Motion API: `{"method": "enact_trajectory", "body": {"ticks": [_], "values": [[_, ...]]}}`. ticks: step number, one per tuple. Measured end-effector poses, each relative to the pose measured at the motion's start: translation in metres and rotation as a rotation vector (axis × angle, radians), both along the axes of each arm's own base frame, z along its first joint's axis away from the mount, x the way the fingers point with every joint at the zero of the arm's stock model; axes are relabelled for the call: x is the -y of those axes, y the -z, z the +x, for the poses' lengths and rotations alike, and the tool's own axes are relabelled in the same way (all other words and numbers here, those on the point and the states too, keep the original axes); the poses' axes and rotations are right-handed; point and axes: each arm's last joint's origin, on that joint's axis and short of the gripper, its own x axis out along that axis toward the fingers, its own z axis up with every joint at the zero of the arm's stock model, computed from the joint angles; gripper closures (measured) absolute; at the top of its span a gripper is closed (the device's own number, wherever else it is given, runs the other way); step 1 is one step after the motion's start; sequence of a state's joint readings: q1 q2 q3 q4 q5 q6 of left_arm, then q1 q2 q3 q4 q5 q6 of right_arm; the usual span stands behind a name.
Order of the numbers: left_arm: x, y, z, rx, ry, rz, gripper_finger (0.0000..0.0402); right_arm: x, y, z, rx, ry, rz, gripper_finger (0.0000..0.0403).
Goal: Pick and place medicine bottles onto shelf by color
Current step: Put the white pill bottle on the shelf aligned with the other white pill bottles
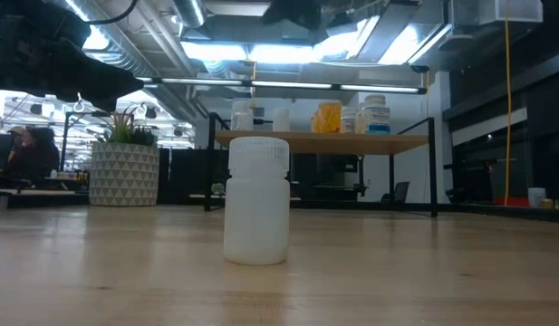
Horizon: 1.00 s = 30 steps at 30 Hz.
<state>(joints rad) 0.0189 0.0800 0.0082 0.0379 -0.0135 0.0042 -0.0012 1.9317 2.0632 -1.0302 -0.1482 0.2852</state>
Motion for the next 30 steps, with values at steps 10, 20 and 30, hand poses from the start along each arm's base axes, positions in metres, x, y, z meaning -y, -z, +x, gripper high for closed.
{"method": "enact_trajectory", "body": {"ticks": [10, 20, 30], "values": [[0.000, 0.000, 0.000, 0.000, 0.000, 0.000, 0.0280, -0.128, 0.040, -0.015, -0.085, -0.268, 0.023, 0.0217], [0.000, 0.000, 0.000, 0.000, 0.000, 0.000, 0.0280, -0.165, 0.099, -0.019, -0.056, -0.129, 0.003, 0.0199], [0.000, 0.000, 0.000, 0.000, 0.000, 0.000, 0.0280, -0.165, 0.151, -0.021, 0.032, -0.177, 0.000, 0.0120]]}}
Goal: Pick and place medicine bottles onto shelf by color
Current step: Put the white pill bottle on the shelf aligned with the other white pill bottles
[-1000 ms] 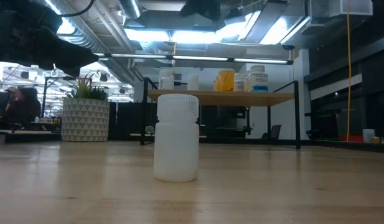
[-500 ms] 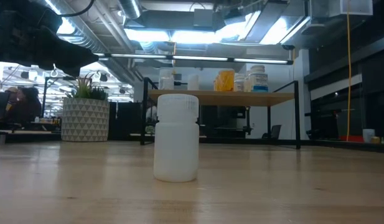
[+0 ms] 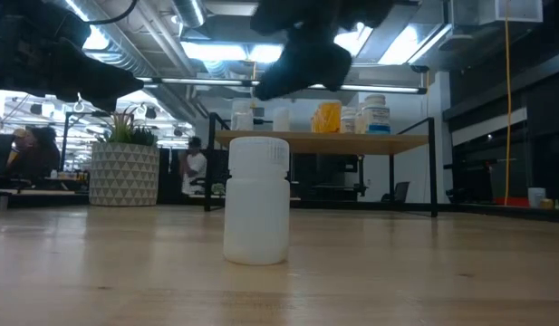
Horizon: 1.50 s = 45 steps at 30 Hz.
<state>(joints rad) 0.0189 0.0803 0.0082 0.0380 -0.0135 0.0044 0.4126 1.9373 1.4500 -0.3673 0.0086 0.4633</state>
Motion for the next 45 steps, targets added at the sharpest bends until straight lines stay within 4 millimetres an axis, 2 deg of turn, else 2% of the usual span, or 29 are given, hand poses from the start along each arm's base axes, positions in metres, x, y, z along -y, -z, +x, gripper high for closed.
{"method": "enact_trajectory", "body": {"ticks": [4, 9, 15, 18, 24, 35, 42, 45], "values": [[0.000, 0.000, 0.000, 0.000, 0.000, 0.000, 0.0280, -0.005, 0.008, -0.001, 0.093, -0.117, -0.069, 0.0119], [0.000, 0.000, 0.000, 0.000, 0.000, 0.000, 0.0280, -0.008, 0.014, -0.003, 0.128, -0.140, -0.140, 0.0118], [0.000, 0.000, 0.000, 0.000, 0.000, 0.000, 0.0280, -0.014, 0.028, 0.012, 0.118, -0.148, -0.183, 0.0118], [0.000, 0.000, 0.000, 0.000, 0.000, 0.000, 0.0280, -0.017, 0.025, 0.019, 0.129, -0.170, -0.202, 0.0118], [0.000, 0.000, 0.000, 0.000, 0.000, 0.000, 0.0280, -0.016, 0.019, 0.016, 0.041, -0.150, -0.210, 0.0118], [0.000, 0.000, 0.000, 0.001, 0.000, 0.000, 0.0280, -0.018, 0.047, 0.021, -0.027, -0.149, -0.210, 0.0118], [0.000, 0.000, 0.000, 0.000, 0.000, 0.000, 0.0280, -0.018, 0.047, 0.020, -0.025, -0.142, -0.220, 0.0120], [0.000, 0.000, 0.000, 0.000, 0.000, 0.000, 0.0280, -0.018, 0.047, 0.020, -0.025, -0.142, -0.220, 0.0134]]}}
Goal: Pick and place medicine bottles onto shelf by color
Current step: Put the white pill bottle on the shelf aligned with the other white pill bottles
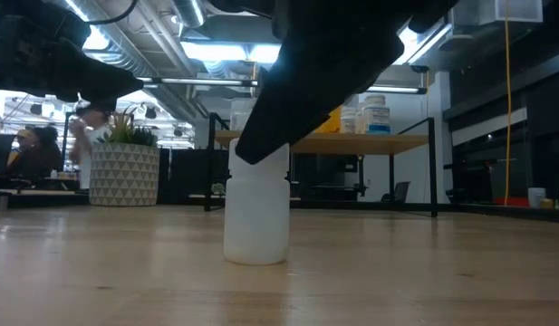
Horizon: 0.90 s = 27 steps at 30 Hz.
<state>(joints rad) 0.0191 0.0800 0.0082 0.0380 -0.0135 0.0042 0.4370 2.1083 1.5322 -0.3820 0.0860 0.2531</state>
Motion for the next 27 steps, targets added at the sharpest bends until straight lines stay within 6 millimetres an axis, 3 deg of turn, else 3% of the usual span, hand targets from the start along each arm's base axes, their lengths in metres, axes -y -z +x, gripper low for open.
{"method": "enact_trajectory", "body": {"ticks": [12, 15, 18, 21, 27], "values": [[0.000, 0.000, 0.000, 0.000, 0.000, 0.000, 0.0280, 0.000, 0.000, 0.001, 0.000, 0.057, 0.041, 0.0256], [0.000, 0.000, 0.000, 0.000, 0.000, 0.000, 0.0280, 0.003, -0.005, 0.004, -0.021, 0.116, 0.070, 0.0265], [0.000, 0.000, 0.000, 0.000, 0.000, 0.000, 0.0280, 0.010, -0.027, 0.013, -0.024, 0.172, 0.064, 0.0265], [0.000, 0.000, 0.000, 0.000, 0.000, 0.000, 0.0280, 0.022, -0.059, 0.019, -0.037, 0.179, -0.057, 0.0265], [0.000, 0.000, 0.000, 0.000, 0.000, 0.000, 0.0280, 0.057, -0.141, 0.020, 0.012, 0.208, -0.354, 0.0265]]}}
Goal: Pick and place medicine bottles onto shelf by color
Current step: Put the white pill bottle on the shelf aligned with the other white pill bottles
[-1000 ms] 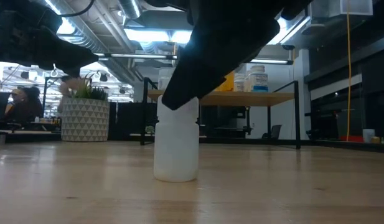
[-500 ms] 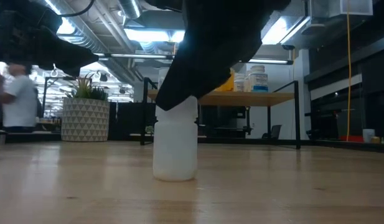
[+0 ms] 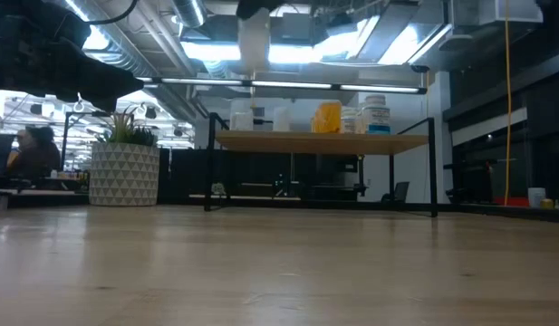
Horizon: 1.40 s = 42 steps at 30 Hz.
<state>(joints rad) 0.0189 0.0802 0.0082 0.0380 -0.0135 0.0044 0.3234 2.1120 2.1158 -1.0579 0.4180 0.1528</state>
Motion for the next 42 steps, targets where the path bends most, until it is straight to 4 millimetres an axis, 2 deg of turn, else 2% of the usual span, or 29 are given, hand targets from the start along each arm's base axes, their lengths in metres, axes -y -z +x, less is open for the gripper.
{"method": "enact_trajectory", "body": {"ticks": [3, 6, 9, 12, 15, 20, 27, 36, 42], "values": [[0.000, 0.000, 0.000, 0.000, 0.000, 0.000, 0.0280, 0.033, -0.036, 0.000, 0.047, 0.098, -0.087, 0.0265], [0.000, 0.000, 0.000, 0.000, 0.000, 0.000, 0.0280, 0.071, -0.061, 0.000, 0.103, 0.198, -0.075, 0.0265], [0.000, 0.000, 0.000, 0.000, 0.000, 0.000, 0.0280, 0.113, -0.066, -0.001, 0.121, 0.345, -0.016, 0.0265], [0.000, 0.000, 0.000, 0.000, 0.000, 0.000, 0.0280, 0.156, -0.058, -0.009, 0.059, 0.532, 0.029, 0.0265], [0.000, 0.000, 0.000, -0.001, 0.000, 0.000, 0.0280, 0.181, -0.057, -0.014, 0.045, 0.631, 0.041, 0.0265], [0.000, 0.000, 0.000, 0.001, 0.000, 0.000, 0.0280, 0.190, -0.062, -0.006, 0.117, 0.577, 0.090, 0.0265], [0.000, 0.000, 0.000, 0.000, 0.000, 0.000, 0.0280, 0.197, -0.060, -0.010, 0.082, 0.573, 0.091, 0.0265], [0.000, 0.000, 0.000, 0.000, 0.000, 0.000, 0.0280, 0.156, -0.057, -0.012, 0.001, 0.485, 0.060, 0.0265], [0.000, 0.000, 0.000, 0.000, 0.000, 0.000, 0.0280, 0.131, -0.053, -0.034, -0.137, 0.580, -0.047, 0.0265]]}}
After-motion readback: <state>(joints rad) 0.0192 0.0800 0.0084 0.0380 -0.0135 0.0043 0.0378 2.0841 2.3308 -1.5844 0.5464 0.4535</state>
